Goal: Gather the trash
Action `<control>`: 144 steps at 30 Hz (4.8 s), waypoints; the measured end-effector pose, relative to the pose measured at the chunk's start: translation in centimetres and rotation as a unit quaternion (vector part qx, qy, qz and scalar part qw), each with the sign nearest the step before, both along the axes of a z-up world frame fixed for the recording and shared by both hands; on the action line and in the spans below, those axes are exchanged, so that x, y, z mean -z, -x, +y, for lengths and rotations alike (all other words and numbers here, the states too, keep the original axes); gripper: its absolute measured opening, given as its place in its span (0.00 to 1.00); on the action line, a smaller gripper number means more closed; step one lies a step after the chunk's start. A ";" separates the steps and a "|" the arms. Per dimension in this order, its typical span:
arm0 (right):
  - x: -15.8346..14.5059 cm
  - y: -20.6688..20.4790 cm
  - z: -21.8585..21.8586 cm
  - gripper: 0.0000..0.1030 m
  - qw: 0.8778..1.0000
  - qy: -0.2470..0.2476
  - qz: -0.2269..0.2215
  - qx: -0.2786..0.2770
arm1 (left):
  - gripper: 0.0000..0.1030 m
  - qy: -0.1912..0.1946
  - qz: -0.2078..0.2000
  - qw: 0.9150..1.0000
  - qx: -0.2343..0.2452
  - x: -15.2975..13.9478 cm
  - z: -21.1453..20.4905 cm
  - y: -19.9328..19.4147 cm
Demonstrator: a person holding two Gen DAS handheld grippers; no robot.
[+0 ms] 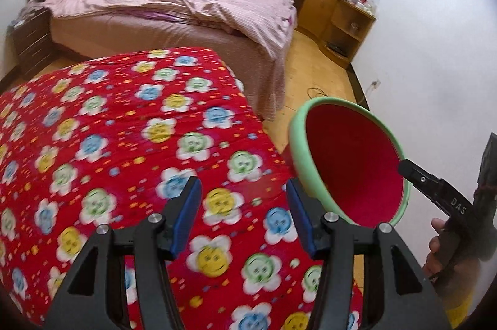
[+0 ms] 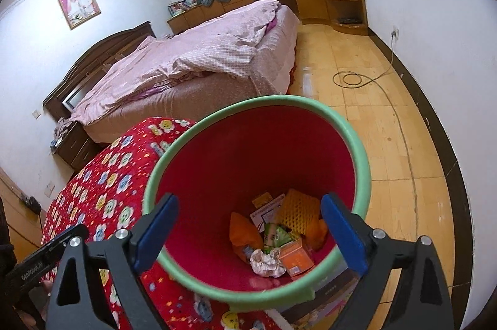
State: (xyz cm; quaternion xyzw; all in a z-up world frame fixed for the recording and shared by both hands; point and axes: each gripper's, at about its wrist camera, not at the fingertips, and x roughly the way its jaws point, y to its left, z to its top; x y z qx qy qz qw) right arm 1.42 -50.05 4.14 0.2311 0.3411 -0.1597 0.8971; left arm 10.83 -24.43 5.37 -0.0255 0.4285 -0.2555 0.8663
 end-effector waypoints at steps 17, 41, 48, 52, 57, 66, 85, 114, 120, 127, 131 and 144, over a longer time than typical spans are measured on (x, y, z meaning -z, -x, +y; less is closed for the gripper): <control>-4.5 4.3 10.0 0.93 0.997 -0.002 -0.050 -0.054 | 0.55 0.008 -0.033 0.996 -0.084 -3.8 11.0 4.2; -5.6 10.1 24.1 0.99 0.982 0.061 -0.100 -0.150 | 0.55 -0.026 -0.109 0.976 -0.188 -3.9 20.6 13.3; -5.0 10.8 26.2 0.99 0.975 0.087 -0.117 -0.167 | 0.55 -0.042 -0.131 0.968 -0.210 -3.1 20.8 14.0; -4.4 10.6 26.7 0.99 0.975 0.087 -0.115 -0.172 | 0.55 -0.052 -0.144 0.964 -0.216 -2.8 20.8 14.3; -3.7 10.6 26.8 0.99 0.976 0.082 -0.112 -0.168 | 0.55 -0.064 -0.149 0.963 -0.216 -2.4 20.8 14.3; -3.4 10.5 26.4 0.99 0.978 0.077 -0.107 -0.160 | 0.55 -0.063 -0.150 0.962 -0.219 -2.3 20.9 14.3; -3.5 10.6 26.3 0.99 0.978 0.073 -0.106 -0.163 | 0.55 -0.065 -0.155 0.960 -0.224 -2.7 20.9 14.4; -3.5 10.6 26.0 0.99 0.979 0.070 -0.104 -0.159 | 0.55 -0.065 -0.156 0.959 -0.226 -2.9 20.9 14.4; -3.4 10.6 26.0 0.99 0.979 0.069 -0.104 -0.159 | 0.55 -0.063 -0.156 0.960 -0.226 -2.8 20.9 14.5; -3.4 10.5 26.0 0.99 0.980 0.068 -0.103 -0.159 | 0.55 -0.059 -0.154 0.960 -0.225 -3.0 20.8 14.6; -3.4 10.5 26.0 0.99 0.979 0.069 -0.104 -0.159 | 0.55 -0.059 -0.155 0.960 -0.225 -3.0 20.8 14.5; -3.4 10.5 25.9 0.99 0.979 0.070 -0.105 -0.158 | 0.55 -0.059 -0.156 0.960 -0.226 -3.2 20.8 14.5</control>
